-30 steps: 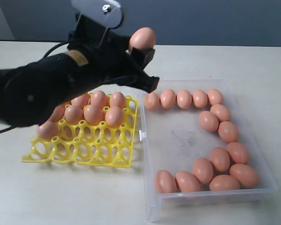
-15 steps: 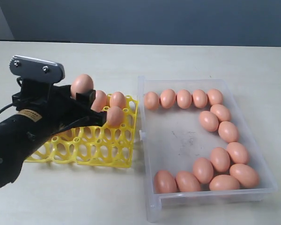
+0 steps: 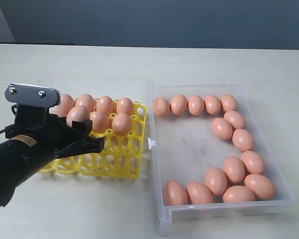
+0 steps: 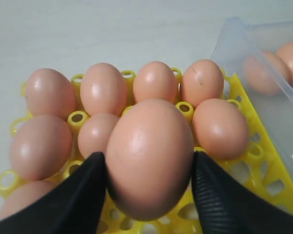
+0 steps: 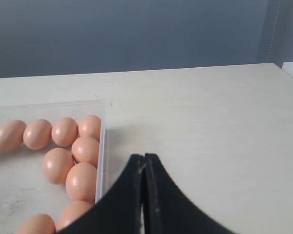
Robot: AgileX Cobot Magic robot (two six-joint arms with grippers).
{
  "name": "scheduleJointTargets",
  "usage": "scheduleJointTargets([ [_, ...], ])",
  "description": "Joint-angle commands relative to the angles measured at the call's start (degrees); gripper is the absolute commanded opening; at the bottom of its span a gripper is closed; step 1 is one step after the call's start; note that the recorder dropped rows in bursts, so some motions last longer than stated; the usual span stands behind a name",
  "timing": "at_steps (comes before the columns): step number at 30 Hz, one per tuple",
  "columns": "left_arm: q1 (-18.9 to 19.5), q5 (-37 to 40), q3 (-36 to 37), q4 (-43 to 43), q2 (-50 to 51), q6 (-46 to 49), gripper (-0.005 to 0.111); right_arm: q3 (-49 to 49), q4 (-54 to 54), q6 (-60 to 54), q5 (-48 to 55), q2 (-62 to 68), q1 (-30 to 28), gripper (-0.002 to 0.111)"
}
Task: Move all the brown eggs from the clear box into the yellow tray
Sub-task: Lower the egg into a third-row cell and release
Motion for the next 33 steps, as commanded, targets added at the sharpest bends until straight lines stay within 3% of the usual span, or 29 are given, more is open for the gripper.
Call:
scheduleJointTargets([
  [1, 0.07, 0.8, 0.25, -2.92, -0.44, -0.28, 0.0, 0.09, -0.05, -0.26, -0.38, -0.22, 0.01, -0.001],
  [14, 0.07, 2.64, 0.25, -11.94, -0.44, 5.44, 0.0, 0.09, -0.05, -0.26, -0.38, -0.22, 0.01, -0.001],
  [20, 0.07, 3.43, 0.25, -12.27, -0.44, 6.14, 0.001, 0.09, -0.05, -0.26, -0.38, -0.22, 0.01, -0.001],
  [23, 0.07, 4.49, 0.25, -11.2, -0.44, 6.14, 0.012, 0.09, -0.05, -0.26, -0.38, -0.22, 0.01, -0.001],
  [28, 0.07, 4.49, 0.25, -12.05, -0.44, 6.14, 0.052, 0.09, -0.05, -0.26, -0.38, -0.22, 0.01, -0.001],
  [30, 0.07, 4.49, 0.25, -13.49, -0.44, 6.14, 0.063, 0.09, -0.05, -0.26, -0.38, -0.22, 0.01, -0.001],
  [33, 0.07, 4.49, 0.25, -14.15, -0.44, 6.14, 0.067, 0.09, -0.05, -0.26, -0.38, -0.22, 0.01, -0.001],
])
